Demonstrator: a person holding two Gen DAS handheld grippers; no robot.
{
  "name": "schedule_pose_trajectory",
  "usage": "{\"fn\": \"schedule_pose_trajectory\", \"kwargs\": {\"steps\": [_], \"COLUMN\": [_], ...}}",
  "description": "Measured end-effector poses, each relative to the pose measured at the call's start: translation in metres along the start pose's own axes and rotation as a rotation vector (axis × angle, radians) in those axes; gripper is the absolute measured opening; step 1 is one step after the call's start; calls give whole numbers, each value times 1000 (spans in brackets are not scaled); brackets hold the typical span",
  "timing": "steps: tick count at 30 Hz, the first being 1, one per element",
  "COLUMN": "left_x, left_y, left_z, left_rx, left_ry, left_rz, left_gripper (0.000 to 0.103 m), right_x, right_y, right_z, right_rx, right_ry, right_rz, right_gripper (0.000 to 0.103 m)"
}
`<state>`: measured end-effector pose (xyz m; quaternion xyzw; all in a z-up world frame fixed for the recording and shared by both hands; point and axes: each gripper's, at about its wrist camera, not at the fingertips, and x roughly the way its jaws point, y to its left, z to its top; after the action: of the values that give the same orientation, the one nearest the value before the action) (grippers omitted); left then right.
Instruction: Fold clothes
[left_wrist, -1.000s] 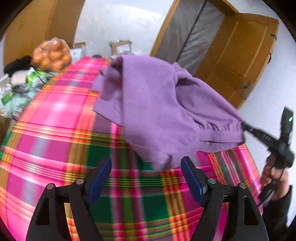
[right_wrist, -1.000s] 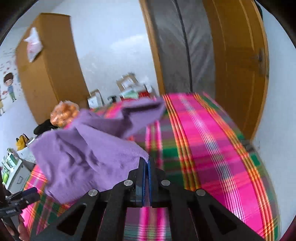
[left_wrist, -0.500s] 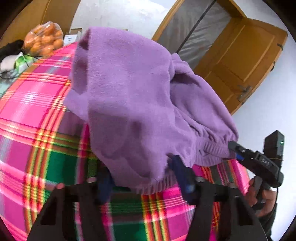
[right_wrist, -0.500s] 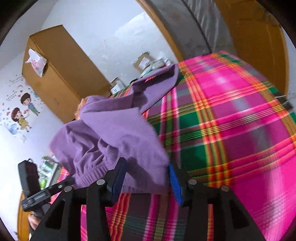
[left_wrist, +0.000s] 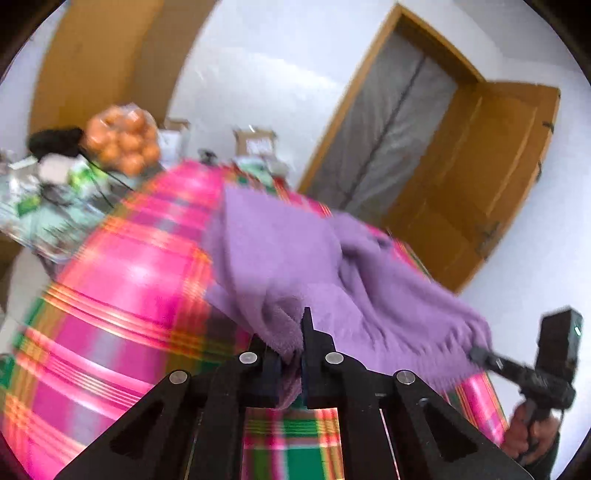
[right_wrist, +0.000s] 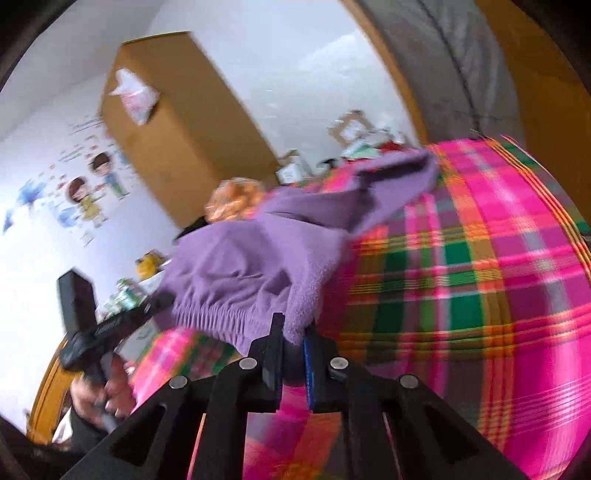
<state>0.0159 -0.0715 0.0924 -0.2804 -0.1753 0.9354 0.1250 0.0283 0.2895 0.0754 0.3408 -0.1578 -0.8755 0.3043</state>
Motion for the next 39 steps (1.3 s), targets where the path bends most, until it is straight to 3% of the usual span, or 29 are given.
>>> {"fn": "schedule_pose_trajectory", "kwargs": {"steps": [5,10,13,15,18,19,21,23,28,35,39], "left_x": [-53,-87,-94,-87,-66,-61,-56,-54,-62,-88,-89], "left_y": [44,84,112,132,161,165,173,178,181,166,170], "left_z": [36,56,56,51,39,34,23,17,7,12,11], "left_rx": [-33,-67,-105,-132,-154,-157,-163,-173,-195,-125,-114], "left_ry": [-102,-159,-164,-135,-53,-33,-6,8,-16,-99,-91], "left_rz": [98,187,235,270,304,306,303,292,268,318,353], "left_gripper": [7,7,7,7,7,7,7,8,11,16,21], "right_x": [4,36,71,100,114,110,103,94,104,168,201], "right_y": [68,133,155,159,145,136,117,94,28,-31,-47], "right_z": [-9,-32,-55,-75,-84,-79,-68,-47,5,48,61], "right_rx": [-109,-194,-223,-221,-199,-179,-137,-84,73,251,312], "right_ry": [29,125,238,347,401,380,334,264,160,189,220], "right_rz": [141,268,293,279,225,207,163,76,-139,-146,-117], "right_gripper": [9,9,10,16,18,20,36,43,45,47,45]}}
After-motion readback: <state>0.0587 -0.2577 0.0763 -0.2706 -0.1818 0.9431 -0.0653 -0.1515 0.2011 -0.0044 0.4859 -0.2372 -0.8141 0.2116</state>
